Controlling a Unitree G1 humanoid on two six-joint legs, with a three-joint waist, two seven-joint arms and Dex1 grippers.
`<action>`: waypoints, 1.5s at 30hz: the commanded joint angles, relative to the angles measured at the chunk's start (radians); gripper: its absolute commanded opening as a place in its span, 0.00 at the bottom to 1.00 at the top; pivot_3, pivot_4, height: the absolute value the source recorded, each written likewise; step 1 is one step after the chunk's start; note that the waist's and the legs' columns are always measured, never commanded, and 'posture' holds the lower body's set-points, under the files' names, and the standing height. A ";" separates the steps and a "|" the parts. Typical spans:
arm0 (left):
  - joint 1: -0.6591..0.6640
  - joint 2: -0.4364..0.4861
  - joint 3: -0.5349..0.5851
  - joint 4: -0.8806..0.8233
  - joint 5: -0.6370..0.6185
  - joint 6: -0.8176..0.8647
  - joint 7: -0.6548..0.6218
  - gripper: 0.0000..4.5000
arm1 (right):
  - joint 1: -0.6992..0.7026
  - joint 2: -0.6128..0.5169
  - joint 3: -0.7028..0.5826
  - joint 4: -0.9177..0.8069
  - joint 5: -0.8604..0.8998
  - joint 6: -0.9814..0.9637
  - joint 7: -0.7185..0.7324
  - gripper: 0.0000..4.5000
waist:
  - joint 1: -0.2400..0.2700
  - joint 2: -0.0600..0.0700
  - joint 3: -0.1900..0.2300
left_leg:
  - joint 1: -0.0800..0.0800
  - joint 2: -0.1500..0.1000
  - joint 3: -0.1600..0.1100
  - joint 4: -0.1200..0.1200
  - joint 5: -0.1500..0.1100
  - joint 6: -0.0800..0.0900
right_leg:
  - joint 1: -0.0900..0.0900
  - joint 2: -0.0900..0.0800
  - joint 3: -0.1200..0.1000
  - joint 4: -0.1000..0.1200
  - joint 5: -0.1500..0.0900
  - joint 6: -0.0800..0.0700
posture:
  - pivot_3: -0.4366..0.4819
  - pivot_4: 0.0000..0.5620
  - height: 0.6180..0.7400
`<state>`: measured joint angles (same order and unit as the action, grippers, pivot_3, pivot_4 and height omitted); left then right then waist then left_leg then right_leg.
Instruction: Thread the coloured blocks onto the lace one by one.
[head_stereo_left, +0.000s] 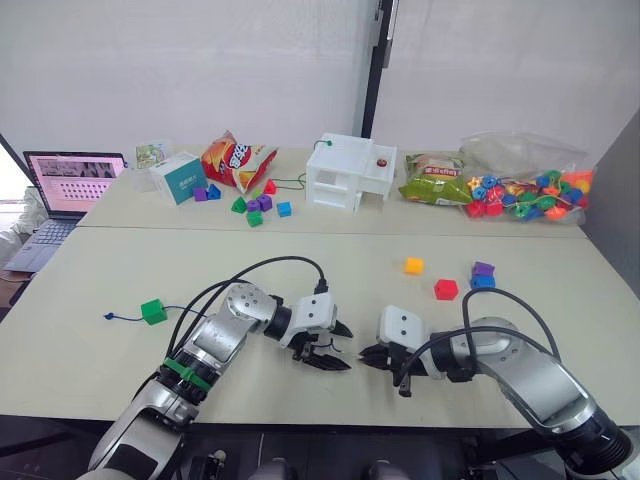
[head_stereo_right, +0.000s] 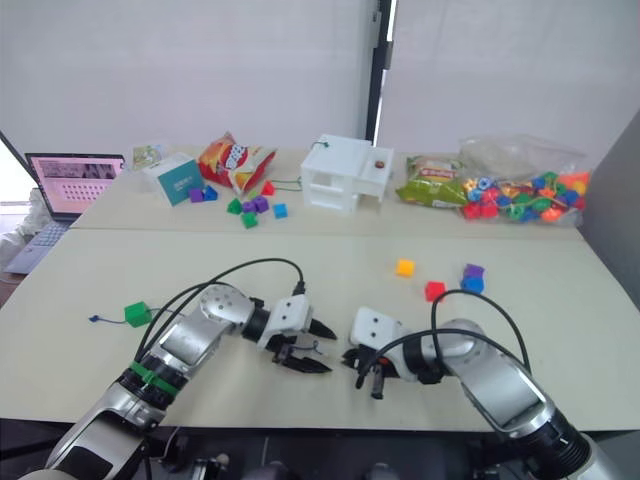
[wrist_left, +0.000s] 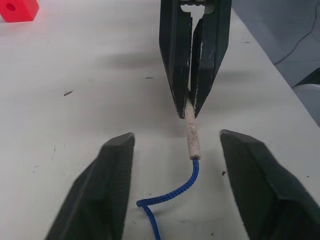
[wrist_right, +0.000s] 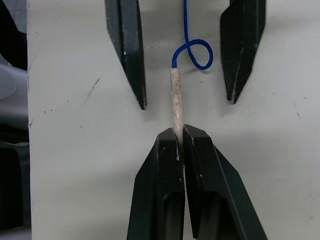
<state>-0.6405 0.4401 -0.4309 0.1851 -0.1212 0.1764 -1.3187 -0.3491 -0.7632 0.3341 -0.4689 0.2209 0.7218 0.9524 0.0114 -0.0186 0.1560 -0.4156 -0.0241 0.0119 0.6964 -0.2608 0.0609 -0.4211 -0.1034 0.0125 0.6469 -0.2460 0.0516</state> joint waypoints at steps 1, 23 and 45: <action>-0.006 -0.010 0.004 -0.034 -0.005 -0.006 -0.002 0.28 | -0.005 0.000 -0.019 -0.036 0.011 0.003 -0.007 0.00 | 0.000 0.000 0.000 | 0.000 0.000 0.000 0.000 0.000 0.000 | 0.000 0.000 0.000 0.000 0.000 0.000 | 0.48 0.27 1.00; 0.012 -0.007 0.017 -0.063 -0.014 0.036 0.002 0.00 | 0.070 0.072 -0.173 -0.107 0.088 0.126 -0.129 0.45 | 0.001 0.000 0.000 | 0.000 0.000 0.000 0.000 0.000 0.000 | 0.000 0.000 0.000 0.000 0.000 0.000 | 0.48 0.27 1.00; 0.062 0.014 0.047 -0.117 -0.025 0.077 0.054 0.00 | 0.151 0.396 -0.658 0.150 -0.126 0.015 -0.856 0.99 | -0.009 0.001 -0.001 | 0.002 -0.001 0.000 -0.001 0.001 -0.001 | 0.001 0.000 0.002 0.002 0.000 0.000 | 0.48 0.27 1.00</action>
<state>-0.5846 0.4465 -0.4073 0.1076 -0.1385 0.2640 -1.2766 -0.1651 -0.3479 -0.3057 -0.3710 0.1174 0.7960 0.1144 0.0022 -0.0171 0.1555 -0.4139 -0.0256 0.0122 0.6957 -0.2598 0.0596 -0.4205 -0.1034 0.0141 0.6484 -0.2458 0.0520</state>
